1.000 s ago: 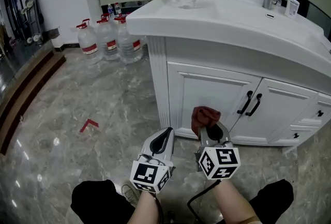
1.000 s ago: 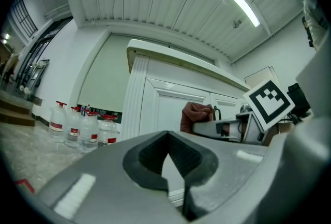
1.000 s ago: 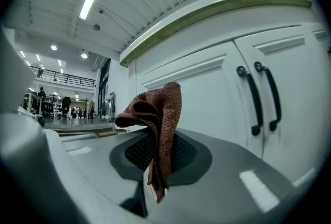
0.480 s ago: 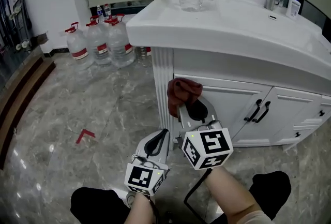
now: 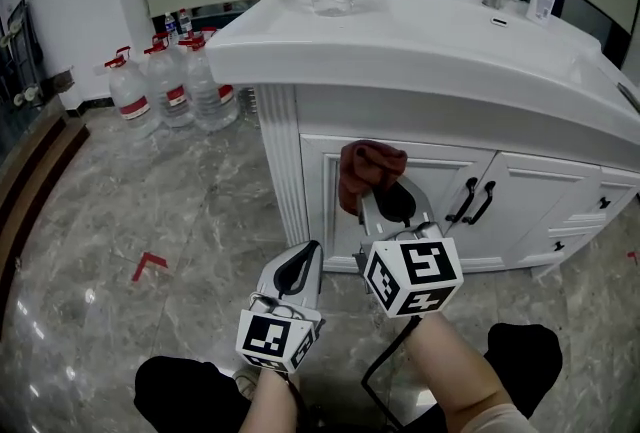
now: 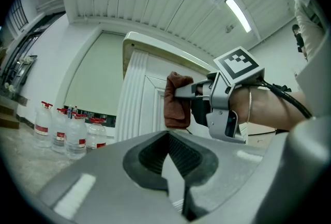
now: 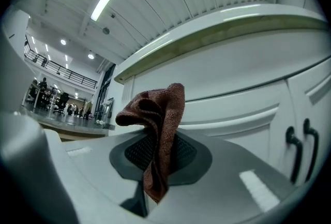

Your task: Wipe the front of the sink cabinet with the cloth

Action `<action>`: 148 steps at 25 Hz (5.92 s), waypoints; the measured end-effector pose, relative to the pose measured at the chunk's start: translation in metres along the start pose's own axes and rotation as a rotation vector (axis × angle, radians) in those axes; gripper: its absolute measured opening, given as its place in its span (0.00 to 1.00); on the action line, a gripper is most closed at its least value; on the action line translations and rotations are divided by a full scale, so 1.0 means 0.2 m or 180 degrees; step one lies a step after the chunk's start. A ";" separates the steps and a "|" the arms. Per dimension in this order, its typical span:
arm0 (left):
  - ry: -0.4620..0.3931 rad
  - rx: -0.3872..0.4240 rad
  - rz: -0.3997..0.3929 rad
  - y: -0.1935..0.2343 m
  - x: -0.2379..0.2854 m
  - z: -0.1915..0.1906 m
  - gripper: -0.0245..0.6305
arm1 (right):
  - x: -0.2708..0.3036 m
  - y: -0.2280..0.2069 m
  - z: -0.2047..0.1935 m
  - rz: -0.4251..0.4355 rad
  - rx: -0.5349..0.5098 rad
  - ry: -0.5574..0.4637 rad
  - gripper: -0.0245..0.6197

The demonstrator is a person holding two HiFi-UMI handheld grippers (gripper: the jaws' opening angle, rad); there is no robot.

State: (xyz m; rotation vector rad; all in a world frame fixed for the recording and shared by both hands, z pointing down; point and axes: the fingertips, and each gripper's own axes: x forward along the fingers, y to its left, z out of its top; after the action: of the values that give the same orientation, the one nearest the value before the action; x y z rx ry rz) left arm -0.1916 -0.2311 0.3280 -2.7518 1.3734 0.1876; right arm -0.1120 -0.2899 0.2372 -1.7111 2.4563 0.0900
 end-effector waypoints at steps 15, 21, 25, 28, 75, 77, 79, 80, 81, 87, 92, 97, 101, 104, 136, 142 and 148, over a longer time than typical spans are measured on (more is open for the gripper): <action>-0.0015 -0.0311 -0.0188 -0.41 0.18 -0.08 0.04 | -0.39 -0.69 0.08 -0.0799 -0.0010 0.0102 0.16; 0.0022 -0.0289 -0.0117 -0.38 0.20 -0.12 0.04 | -0.42 -0.68 0.07 -0.0730 0.0052 0.0067 0.16; 0.0052 -0.0261 -0.0013 -0.29 0.14 -0.13 0.04 | -0.35 -0.48 -0.04 -0.0463 0.0136 0.0149 0.16; 0.0104 -0.0257 0.0085 -0.20 0.07 -0.14 0.04 | -0.24 -0.28 -0.18 -0.0224 0.0187 0.0296 0.16; 0.0289 -0.0282 -0.0026 -0.24 0.14 -0.27 0.04 | -0.36 -0.58 -0.45 -0.0871 0.0298 0.0560 0.16; 0.0299 -0.0283 0.0034 -0.19 0.11 -0.27 0.04 | -0.32 -0.47 -0.51 -0.0689 0.0346 0.0597 0.16; 0.0327 -0.0282 0.0088 -0.14 0.08 -0.29 0.04 | -0.26 -0.35 -0.59 -0.0520 0.0355 0.0682 0.16; 0.0346 -0.0282 0.0121 -0.12 0.05 -0.30 0.04 | -0.23 -0.28 -0.63 -0.0438 0.0362 0.0726 0.16; 0.0365 -0.0284 0.0163 -0.09 0.03 -0.31 0.04 | -0.19 -0.21 -0.67 -0.0355 0.0375 0.0767 0.16; 0.0415 -0.0347 0.0512 0.16 -0.12 -0.36 0.04 | -0.02 0.16 -0.85 0.0067 0.0437 0.0922 0.16; 0.0327 -0.0533 0.0653 0.30 -0.18 -0.38 0.04 | 0.08 0.28 -0.92 0.0183 0.0466 0.0973 0.16; 0.0339 -0.0583 0.0654 0.33 -0.17 -0.41 0.04 | 0.10 0.27 -0.94 0.0215 0.0540 0.0956 0.17; 0.0321 -0.0638 0.0572 0.26 -0.12 -0.41 0.04 | 0.06 0.21 -0.96 0.0245 0.0532 0.1034 0.17; 0.0333 -0.0624 0.0431 0.17 -0.05 -0.42 0.04 | 0.01 0.12 -0.95 0.0190 0.0451 0.1057 0.16; 0.0488 -0.0578 -0.0108 -0.38 0.24 -0.49 0.04 | -0.55 -0.66 -0.90 -0.0661 0.0445 0.1139 0.16; 0.0515 -0.0540 0.0138 -0.16 0.11 -0.51 0.04 | -0.35 -0.31 -1.06 -0.0222 0.0507 0.1264 0.16; 0.0566 -0.0559 0.0489 0.08 -0.07 -0.53 0.04 | -0.15 0.04 -1.20 0.0132 0.0541 0.1346 0.16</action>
State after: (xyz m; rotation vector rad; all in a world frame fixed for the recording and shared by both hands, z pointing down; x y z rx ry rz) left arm -0.2044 -0.2423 0.4354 -2.8632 1.6918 0.0746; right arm -0.1309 -0.2913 0.4781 -1.7500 2.6866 -0.5123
